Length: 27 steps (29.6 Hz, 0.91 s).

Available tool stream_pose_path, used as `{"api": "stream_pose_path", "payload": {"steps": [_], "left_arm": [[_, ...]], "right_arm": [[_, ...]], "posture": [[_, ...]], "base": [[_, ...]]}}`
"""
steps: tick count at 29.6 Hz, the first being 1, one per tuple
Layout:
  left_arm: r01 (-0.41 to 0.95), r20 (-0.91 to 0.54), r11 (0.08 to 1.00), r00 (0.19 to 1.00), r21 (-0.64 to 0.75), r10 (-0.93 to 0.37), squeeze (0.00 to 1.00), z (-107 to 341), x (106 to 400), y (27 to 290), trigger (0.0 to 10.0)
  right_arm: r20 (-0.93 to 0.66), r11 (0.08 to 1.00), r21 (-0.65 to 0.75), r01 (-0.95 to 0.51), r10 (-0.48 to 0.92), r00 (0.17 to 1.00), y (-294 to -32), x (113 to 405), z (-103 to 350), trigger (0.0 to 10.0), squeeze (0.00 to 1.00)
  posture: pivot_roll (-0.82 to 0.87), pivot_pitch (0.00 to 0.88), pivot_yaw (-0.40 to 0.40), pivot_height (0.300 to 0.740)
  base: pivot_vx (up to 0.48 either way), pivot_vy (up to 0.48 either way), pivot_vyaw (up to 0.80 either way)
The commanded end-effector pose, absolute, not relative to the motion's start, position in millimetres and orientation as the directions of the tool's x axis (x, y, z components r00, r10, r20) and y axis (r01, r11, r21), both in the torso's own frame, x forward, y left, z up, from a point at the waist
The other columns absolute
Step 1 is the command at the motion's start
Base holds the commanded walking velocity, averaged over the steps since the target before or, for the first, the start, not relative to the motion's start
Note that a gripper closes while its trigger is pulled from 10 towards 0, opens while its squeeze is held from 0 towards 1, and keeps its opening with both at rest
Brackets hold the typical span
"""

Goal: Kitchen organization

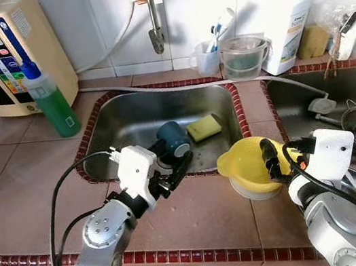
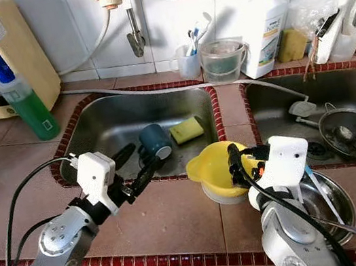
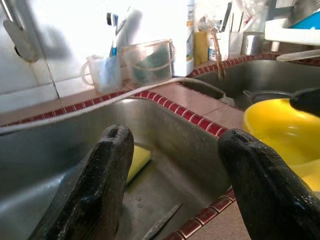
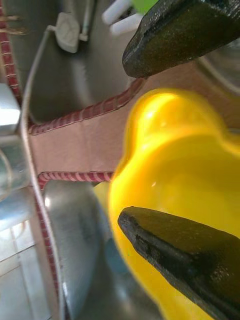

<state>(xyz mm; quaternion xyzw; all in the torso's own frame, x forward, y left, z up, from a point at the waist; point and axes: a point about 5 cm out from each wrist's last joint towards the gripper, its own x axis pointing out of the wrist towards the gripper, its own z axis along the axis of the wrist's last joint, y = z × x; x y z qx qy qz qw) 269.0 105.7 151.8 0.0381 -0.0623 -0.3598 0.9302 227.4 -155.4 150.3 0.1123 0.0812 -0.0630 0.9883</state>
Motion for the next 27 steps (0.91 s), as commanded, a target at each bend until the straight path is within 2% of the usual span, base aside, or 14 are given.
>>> {"api": "stream_pose_path", "payload": {"steps": [1,9,10,11,12,13,17,18,19,20,22,26,27], "left_arm": [[0.668,0.108,0.732,0.725,0.129,-0.680,0.00,156.8,267.5,107.7,10.0],[0.680,0.122,0.722,0.712,0.128,-0.692,0.00,159.2,265.7,104.2,10.0],[0.683,0.122,0.720,0.709,0.127,-0.694,0.00,159.1,265.1,103.6,10.0],[0.689,0.122,0.712,0.702,0.133,-0.702,0.00,159.3,263.7,102.6,10.0],[0.701,0.121,0.699,0.689,0.139,-0.715,0.00,159.4,261.3,101.2,10.0],[0.708,0.119,0.693,0.683,0.137,-0.721,0.00,159.1,260.1,100.8,10.0],[0.743,0.090,0.651,0.646,0.154,-0.758,0.00,154.7,252.6,98.9,10.0],[0.756,0.079,0.635,0.632,0.156,-0.771,0.00,152.3,249.4,98.2,10.0],[0.766,0.069,0.623,0.621,0.157,-0.781,0.00,150.3,246.7,97.8,10.0],[0.776,0.061,0.612,0.611,0.155,-0.790,0.00,148.7,244.3,97.5,10.0],[0.791,0.046,0.586,0.588,0.174,-0.807,0.00,146.7,239.8,97.0,10.0],[0.804,0.033,0.567,0.571,0.182,-0.820,0.00,145.9,237.0,97.0,10.0],[0.803,0.034,0.568,0.572,0.183,-0.820,0.00,146.5,237.5,97.4,10.0]], "right_arm": [[-0.165,0.969,0.211,0.127,-0.093,0.982,-153.5,223.5,154.2,10.0,0.00],[-0.186,0.967,0.211,0.142,-0.103,0.977,-157.7,222.3,148.5,10.0,0.00],[-0.186,0.966,0.213,0.144,-0.104,0.977,-157.6,222.8,148.4,7.6,0.00],[-0.185,0.965,0.216,0.146,-0.106,0.977,-157.6,223.6,148.3,7.1,0.00],[-0.184,0.964,0.220,0.148,-0.108,0.977,-157.4,224.5,148.3,4.3,0.00],[-0.184,0.963,0.222,0.151,-0.110,0.977,-157.4,224.7,148.3,3.7,0.00],[-0.184,0.962,0.222,0.158,-0.118,0.976,-158.7,225.9,148.6,3.5,0.00],[-0.184,0.962,0.221,0.161,-0.121,0.976,-159.1,226.1,148.5,0.2,0.00],[-0.184,0.962,0.219,0.163,-0.123,0.975,-159.6,226.3,148.6,0.8,0.00],[-0.183,0.962,0.220,0.163,-0.124,0.975,-159.9,226.4,148.8,3.3,0.00],[-0.182,0.961,0.222,0.165,-0.126,0.975,-160.5,226.9,149.0,1.9,0.00],[-0.182,0.960,0.224,0.168,-0.128,0.975,-160.3,226.7,149.0,2.0,0.00],[-0.183,0.960,0.223,0.168,-0.128,0.975,-160.2,226.7,149.0,1.2,0.00]], "posture": [[-0.21,0.062,0.044,0.740],[-0.21,0.060,0.044,0.740],[-0.21,0.059,0.045,0.740],[-0.21,0.059,0.044,0.740],[-0.21,0.061,0.046,0.740],[-0.21,0.061,0.046,0.740],[-0.20,0.063,0.047,0.740],[-0.20,0.066,0.048,0.740],[-0.20,0.065,0.048,0.740],[-0.20,0.066,0.050,0.740],[-0.20,0.069,0.051,0.740],[-0.20,0.073,0.051,0.740],[-0.20,0.075,0.052,0.740]], "base": [[0.000,0.000,0.00],[0.000,0.000,0.00],[0.000,0.000,0.00],[0.000,0.000,0.00],[0.000,0.000,0.00],[0.000,0.000,0.00],[0.000,0.000,0.00],[0.000,0.000,0.00],[0.000,0.000,0.00],[0.000,0.000,0.00],[0.000,0.000,0.00],[0.000,0.000,0.00],[0.000,0.000,0.00]]}}
